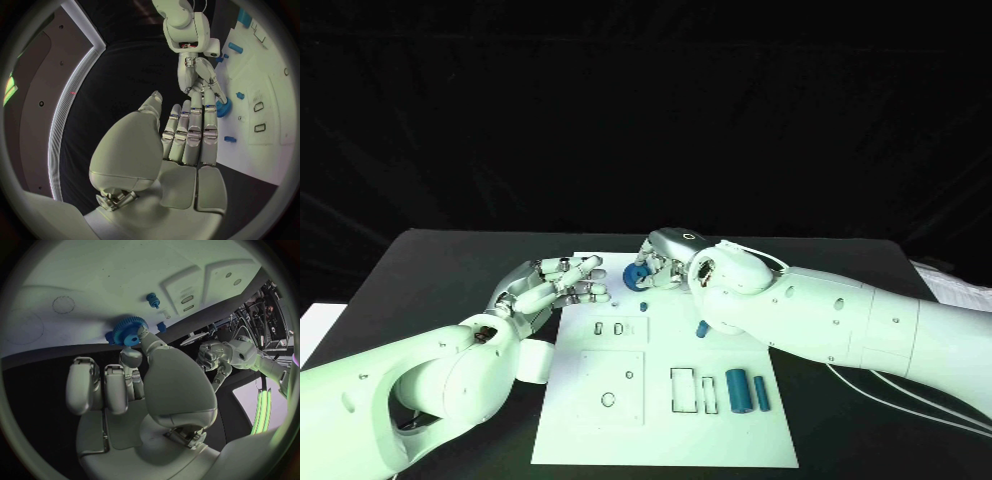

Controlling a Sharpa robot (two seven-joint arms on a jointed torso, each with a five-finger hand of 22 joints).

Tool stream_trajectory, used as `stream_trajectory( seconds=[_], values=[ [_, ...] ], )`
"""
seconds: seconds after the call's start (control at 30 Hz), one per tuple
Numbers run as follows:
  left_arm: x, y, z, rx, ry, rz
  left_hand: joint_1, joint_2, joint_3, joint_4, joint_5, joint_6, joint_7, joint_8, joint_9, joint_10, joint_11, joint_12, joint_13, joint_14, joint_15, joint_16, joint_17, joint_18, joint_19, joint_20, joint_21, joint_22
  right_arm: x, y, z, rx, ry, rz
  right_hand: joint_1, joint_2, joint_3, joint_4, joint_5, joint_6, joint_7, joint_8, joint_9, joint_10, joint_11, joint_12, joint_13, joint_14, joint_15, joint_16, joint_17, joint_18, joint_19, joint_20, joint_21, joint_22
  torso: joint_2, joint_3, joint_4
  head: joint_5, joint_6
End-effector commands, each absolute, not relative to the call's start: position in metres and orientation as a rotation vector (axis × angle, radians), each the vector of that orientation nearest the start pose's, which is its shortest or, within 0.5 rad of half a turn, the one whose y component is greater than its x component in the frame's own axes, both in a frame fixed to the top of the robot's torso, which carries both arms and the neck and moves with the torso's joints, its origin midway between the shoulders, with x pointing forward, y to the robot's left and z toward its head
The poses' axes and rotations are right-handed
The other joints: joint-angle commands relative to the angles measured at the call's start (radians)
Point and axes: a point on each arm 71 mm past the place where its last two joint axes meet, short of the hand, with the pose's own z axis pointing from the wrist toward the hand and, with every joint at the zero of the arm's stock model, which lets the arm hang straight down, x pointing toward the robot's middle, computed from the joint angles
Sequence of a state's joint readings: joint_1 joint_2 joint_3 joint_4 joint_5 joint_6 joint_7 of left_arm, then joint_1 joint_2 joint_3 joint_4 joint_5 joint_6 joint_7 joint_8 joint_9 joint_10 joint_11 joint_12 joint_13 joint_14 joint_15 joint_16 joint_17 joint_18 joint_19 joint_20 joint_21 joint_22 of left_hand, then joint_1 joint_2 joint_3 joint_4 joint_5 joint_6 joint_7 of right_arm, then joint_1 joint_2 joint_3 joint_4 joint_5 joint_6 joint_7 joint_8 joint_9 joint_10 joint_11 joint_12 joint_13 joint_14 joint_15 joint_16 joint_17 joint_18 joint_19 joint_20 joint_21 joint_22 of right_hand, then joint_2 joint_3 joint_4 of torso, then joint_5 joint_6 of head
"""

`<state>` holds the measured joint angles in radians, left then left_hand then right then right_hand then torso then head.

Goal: Assemble the parts on the task board

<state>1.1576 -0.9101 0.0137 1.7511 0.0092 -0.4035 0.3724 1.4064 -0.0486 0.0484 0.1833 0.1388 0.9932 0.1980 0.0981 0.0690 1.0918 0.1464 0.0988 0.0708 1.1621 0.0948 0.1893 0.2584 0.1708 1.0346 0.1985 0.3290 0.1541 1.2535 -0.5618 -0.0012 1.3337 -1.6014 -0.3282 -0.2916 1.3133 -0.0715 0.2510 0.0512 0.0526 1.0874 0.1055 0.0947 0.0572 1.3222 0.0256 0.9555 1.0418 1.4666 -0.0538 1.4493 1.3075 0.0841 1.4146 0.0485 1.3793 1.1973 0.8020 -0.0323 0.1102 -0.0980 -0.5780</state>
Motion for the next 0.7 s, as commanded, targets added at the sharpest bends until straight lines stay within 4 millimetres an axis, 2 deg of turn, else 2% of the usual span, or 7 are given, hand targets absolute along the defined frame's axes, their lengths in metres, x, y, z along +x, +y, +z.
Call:
stream_trajectory(
  seconds=[0.03,0.17,0.37,0.7],
  values=[
    [0.4449,0.1783,-0.1601,-1.143,1.442,-1.653,0.003,0.01,0.0,-0.004,-0.006,0.001,0.004,-0.005,0.0,0.005,0.002,-0.006,0.0,-0.006,0.002,-0.005,0.001,0.01,0.001,0.004,-0.001,-0.001,0.5297,-0.1137,-0.153,-0.206,1.555,0.5,-0.011,-0.006,-0.003,0.005,0.003,-0.023,0.015,-0.015,0.017,-0.023,0.004,-0.029,-0.02,0.064,0.008,0.006,0.041,-0.008,0.0,0.008,0.002,-0.003,0.0,0.0005,-0.001,0.001,0.0],
    [0.4448,0.1782,-0.1601,-1.143,1.444,-1.653,0.003,0.01,0.0,-0.004,-0.006,0.001,0.004,-0.005,0.0,0.005,0.002,-0.006,0.0,-0.006,0.002,-0.005,0.001,0.01,0.001,0.004,-0.001,-0.001,0.5301,-0.1127,-0.1541,-0.209,1.56,0.499,-0.023,-0.026,-0.017,0.01,0.023,-0.067,0.027,-0.034,0.009,-0.052,0.016,-0.078,-0.055,0.065,0.018,0.008,0.048,-0.008,-0.004,0.017,-0.001,-0.008,0.0,0.0006,-0.0001,0.001,-0.001],
    [0.4449,0.1785,-0.1604,-1.144,1.446,-1.652,0.004,0.011,0.001,-0.006,-0.006,0.002,0.004,-0.006,0.0,0.006,0.002,-0.007,0.0,-0.006,0.002,-0.007,0.003,0.01,0.001,0.004,-0.001,-0.001,0.5311,-0.1131,-0.1551,-0.206,1.564,0.496,-0.041,-0.045,-0.055,0.028,0.058,-0.143,0.042,-0.035,0.006,-0.087,0.031,-0.131,-0.09,0.063,0.032,0.008,0.05,-0.006,-0.01,0.03,-0.006,-0.015,0.0,0.0006,-0.0007,0.001,-0.001],
    [0.445,0.1786,-0.1604,-1.145,1.447,-1.652,0.004,0.011,0.001,-0.006,-0.006,0.002,0.004,-0.007,0.0,0.006,0.002,-0.008,0.0,-0.006,0.002,-0.007,0.003,0.01,0.001,0.004,-0.002,-0.002,0.5301,-0.1157,-0.1539,-0.198,1.549,0.507,-0.042,-0.042,-0.068,0.038,0.069,-0.149,0.043,-0.032,0.009,-0.09,0.033,-0.133,-0.091,0.063,0.034,0.008,0.051,-0.006,-0.011,0.034,-0.006,-0.014,-0.001,0.0007,-0.0005,0.001,-0.001]
  ],
)
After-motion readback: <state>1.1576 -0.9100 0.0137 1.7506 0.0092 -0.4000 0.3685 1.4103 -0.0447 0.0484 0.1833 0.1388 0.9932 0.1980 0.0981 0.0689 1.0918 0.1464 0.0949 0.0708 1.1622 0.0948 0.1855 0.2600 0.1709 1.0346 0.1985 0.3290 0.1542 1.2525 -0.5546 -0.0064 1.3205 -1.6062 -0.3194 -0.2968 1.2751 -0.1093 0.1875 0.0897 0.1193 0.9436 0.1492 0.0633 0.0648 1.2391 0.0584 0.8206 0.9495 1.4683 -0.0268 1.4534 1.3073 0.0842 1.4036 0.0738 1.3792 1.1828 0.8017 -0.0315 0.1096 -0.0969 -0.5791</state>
